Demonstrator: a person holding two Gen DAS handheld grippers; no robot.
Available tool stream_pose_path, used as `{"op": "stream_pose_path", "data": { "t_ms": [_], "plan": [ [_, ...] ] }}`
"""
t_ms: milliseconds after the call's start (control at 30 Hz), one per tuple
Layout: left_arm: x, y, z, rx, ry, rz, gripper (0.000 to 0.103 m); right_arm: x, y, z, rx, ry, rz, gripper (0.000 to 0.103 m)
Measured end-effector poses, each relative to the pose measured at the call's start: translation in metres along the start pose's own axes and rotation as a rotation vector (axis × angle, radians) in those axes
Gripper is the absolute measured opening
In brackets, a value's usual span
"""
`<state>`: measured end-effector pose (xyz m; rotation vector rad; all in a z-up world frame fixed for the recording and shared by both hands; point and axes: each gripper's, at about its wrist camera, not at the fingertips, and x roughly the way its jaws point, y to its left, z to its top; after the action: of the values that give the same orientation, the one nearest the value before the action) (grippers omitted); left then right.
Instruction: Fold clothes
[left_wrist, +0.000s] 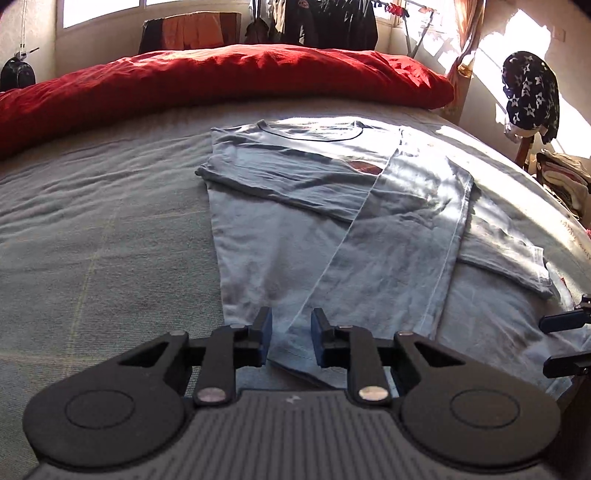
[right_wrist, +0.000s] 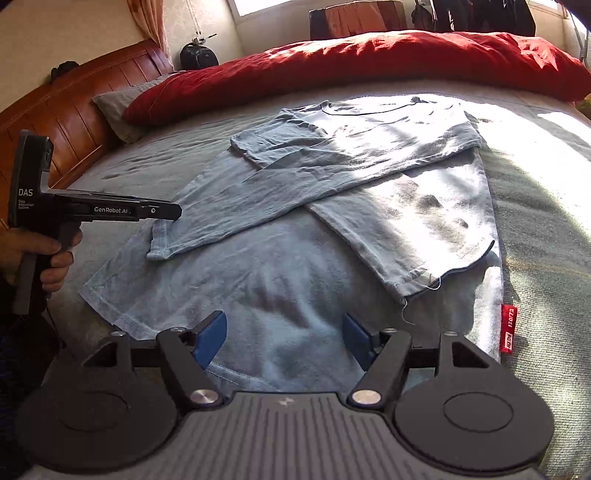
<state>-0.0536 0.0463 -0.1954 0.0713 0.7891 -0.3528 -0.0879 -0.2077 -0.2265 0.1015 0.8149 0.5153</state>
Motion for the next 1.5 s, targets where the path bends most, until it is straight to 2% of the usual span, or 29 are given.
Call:
{"op": "stream_pose_path", "data": {
  "t_ms": [300, 433, 467, 600, 667, 933, 1167, 1233, 1400, 1500],
  "plan": [
    [0.004, -0.007, 0.008, 0.132, 0.019, -0.016, 0.022, 0.002, 0.002, 0.002, -0.004, 0.007, -0.011, 0.074],
    [0.012, -0.012, 0.013, 0.165, 0.066, -0.020, 0.021, 0.001, 0.002, 0.003, 0.002, 0.006, -0.009, 0.074],
    [0.012, -0.011, 0.014, 0.157, 0.075, -0.026, 0.019, 0.001, 0.001, 0.003, 0.004, 0.006, -0.009, 0.074],
    [0.009, -0.017, 0.013, 0.167, 0.097, -0.019, 0.001, 0.001, 0.001, 0.003, 0.010, 0.004, -0.008, 0.074],
    [0.006, -0.022, 0.012, 0.184, 0.099, -0.010, 0.000, 0.001, 0.001, 0.003, 0.014, 0.003, -0.007, 0.074],
    [-0.007, -0.011, 0.025, 0.126, 0.066, -0.017, 0.000, -0.002, 0.001, 0.005, 0.023, -0.008, -0.003, 0.074],
    [0.007, 0.001, 0.023, 0.079, 0.134, -0.035, 0.000, -0.003, 0.002, 0.005, 0.025, -0.012, 0.004, 0.074],
    [0.008, 0.005, 0.023, 0.055, 0.135, -0.034, 0.007, -0.004, 0.002, 0.005, 0.023, -0.015, 0.004, 0.074],
    [-0.008, 0.008, 0.040, 0.023, 0.056, -0.025, 0.007, -0.011, 0.002, 0.008, 0.023, -0.038, 0.013, 0.074],
    [-0.002, -0.008, 0.053, 0.021, 0.033, -0.097, 0.010, -0.012, 0.005, 0.012, 0.013, -0.049, 0.022, 0.074]
  ]
}}
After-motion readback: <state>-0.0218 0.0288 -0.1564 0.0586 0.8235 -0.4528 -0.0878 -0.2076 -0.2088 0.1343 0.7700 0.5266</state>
